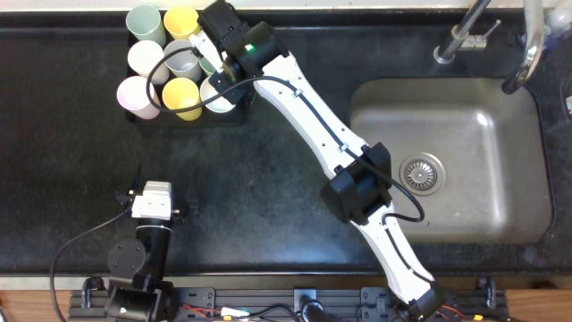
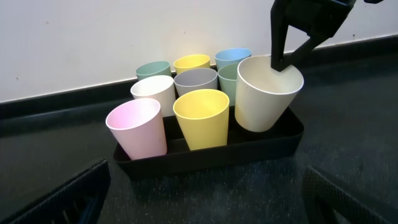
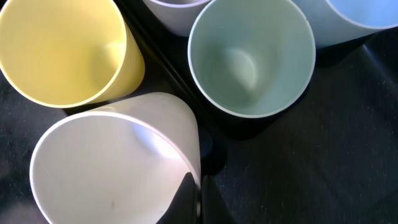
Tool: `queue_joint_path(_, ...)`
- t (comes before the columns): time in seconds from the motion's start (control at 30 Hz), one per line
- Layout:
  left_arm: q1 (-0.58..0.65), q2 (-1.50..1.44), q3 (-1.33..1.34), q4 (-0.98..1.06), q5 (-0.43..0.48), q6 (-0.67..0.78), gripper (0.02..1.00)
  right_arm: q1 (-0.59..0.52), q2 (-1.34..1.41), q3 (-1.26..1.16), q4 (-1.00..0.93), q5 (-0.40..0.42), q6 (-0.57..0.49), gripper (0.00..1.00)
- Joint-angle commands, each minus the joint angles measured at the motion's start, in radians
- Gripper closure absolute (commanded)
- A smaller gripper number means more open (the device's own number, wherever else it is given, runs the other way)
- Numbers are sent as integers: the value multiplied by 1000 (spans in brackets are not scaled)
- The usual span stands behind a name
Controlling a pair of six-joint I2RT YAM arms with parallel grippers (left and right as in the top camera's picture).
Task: Store Cups
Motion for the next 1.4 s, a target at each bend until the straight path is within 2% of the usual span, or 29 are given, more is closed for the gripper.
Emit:
queue_joint_path(0.03, 4, -8, -1, -3, 10, 18, 20, 8, 18, 34, 4, -2, -7, 956)
queue_joint_path(0.7, 4, -8, -1, -3, 10, 18, 20, 10, 63, 34, -45, 2, -33, 956)
queue_joint_path(0.73, 4, -8, -1, -3, 10, 18, 20, 10, 63, 34, -45, 1, -33, 912)
queue_joint_path(0.87, 4, -8, -1, -3, 10, 18, 20, 10, 63, 34, -45, 2, -33, 106)
queue_joint_path(0.9, 4, -8, -1, -3, 10, 18, 20, 10, 63, 34, -45, 2, -33, 5)
queue_joint_path(1.13, 4, -8, -1, -3, 10, 18, 20, 11, 63, 35, -44, 5, -32, 3)
queue_joint_path(1.3, 4, -8, -1, -3, 10, 18, 20, 11, 51, 45, -23, 101, -29, 3)
queue_joint_path(1.4, 4, -8, -1, -3, 10, 18, 20, 7, 45, 87, -14, 128, -28, 3)
